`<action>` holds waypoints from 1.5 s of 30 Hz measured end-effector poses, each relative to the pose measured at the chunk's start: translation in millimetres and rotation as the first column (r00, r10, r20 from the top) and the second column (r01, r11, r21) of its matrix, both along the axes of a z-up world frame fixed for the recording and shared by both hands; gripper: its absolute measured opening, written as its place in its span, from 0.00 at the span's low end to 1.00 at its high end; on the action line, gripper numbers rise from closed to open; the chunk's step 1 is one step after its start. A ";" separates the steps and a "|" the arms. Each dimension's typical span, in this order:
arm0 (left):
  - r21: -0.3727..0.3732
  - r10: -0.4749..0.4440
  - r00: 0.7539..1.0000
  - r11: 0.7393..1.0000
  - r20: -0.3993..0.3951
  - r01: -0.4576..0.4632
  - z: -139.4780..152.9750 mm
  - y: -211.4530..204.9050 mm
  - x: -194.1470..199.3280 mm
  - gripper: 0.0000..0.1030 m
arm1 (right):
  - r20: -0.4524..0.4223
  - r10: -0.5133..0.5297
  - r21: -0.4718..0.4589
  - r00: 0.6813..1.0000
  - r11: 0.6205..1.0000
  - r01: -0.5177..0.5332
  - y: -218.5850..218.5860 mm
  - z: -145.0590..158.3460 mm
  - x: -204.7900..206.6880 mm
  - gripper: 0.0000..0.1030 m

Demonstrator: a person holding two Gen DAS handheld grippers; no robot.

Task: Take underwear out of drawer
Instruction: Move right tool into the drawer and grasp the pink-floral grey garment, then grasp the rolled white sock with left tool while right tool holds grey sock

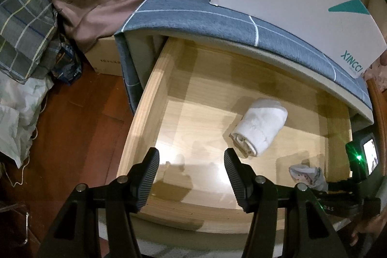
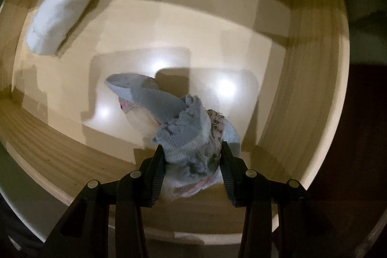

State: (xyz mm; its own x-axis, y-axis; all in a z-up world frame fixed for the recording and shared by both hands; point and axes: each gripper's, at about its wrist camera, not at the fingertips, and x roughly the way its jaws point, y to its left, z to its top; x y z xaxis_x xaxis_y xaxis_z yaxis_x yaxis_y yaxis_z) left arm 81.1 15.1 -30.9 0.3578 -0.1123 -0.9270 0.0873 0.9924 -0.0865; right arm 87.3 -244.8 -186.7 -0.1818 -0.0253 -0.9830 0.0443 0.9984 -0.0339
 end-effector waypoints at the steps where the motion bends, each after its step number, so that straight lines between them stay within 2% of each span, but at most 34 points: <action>1: 0.002 -0.002 1.000 1.000 0.000 0.002 0.2 -0.6 -0.5 0.55 | -0.008 -0.012 0.000 1.000 1.000 0.012 1.0 1.1 8.1 0.38; 11: 0.049 -0.054 0.998 0.997 -0.009 0.055 -4.1 -12.2 -1.8 0.55 | -0.028 -0.054 0.021 0.998 0.998 0.055 -10.5 -1.4 5.6 0.36; 16: 0.103 -0.138 0.990 0.985 -0.018 0.139 -8.3 -28.0 -5.6 0.55 | -0.015 -0.055 0.014 0.998 0.998 0.055 -0.6 5.3 -3.0 0.37; 22: 0.097 -0.237 0.970 0.966 -0.050 0.241 -14.5 -46.1 -10.7 0.55 | -0.002 -0.049 0.022 0.999 0.999 0.049 -3.3 9.2 -12.3 0.35; 27: 0.014 -0.270 0.960 0.962 -0.077 0.272 -16.8 -51.5 -3.3 0.55 | 0.004 -0.046 0.026 0.999 0.999 0.046 -3.6 7.5 -23.7 0.35; 30: 0.054 -0.287 0.955 0.955 -0.067 0.291 -18.4 -61.1 1.0 0.55 | 0.009 -0.045 0.027 0.999 0.999 0.045 -2.7 6.5 -25.6 0.35; 32: 0.093 -0.328 0.941 0.938 -0.085 0.335 -23.4 -72.7 4.8 0.55 | 0.012 -0.044 0.029 0.999 0.999 0.044 -1.9 5.8 -27.1 0.35; 37: 0.106 -0.405 0.906 0.902 -0.125 0.418 -29.0 -97.9 12.6 0.55 | 0.016 -0.041 0.035 0.999 0.999 0.040 1.1 2.9 -32.9 0.35; 42: 0.080 -0.442 0.884 0.886 -0.152 0.457 -36.7 -117.7 24.8 0.55 | 0.018 -0.038 0.042 0.999 0.998 0.037 1.0 3.2 -36.7 0.36; 45: 0.099 -0.459 0.873 0.873 -0.167 0.478 -45.2 -125.9 33.0 0.55 | 0.019 -0.035 0.046 0.999 0.998 0.035 -1.4 3.7 -38.9 0.36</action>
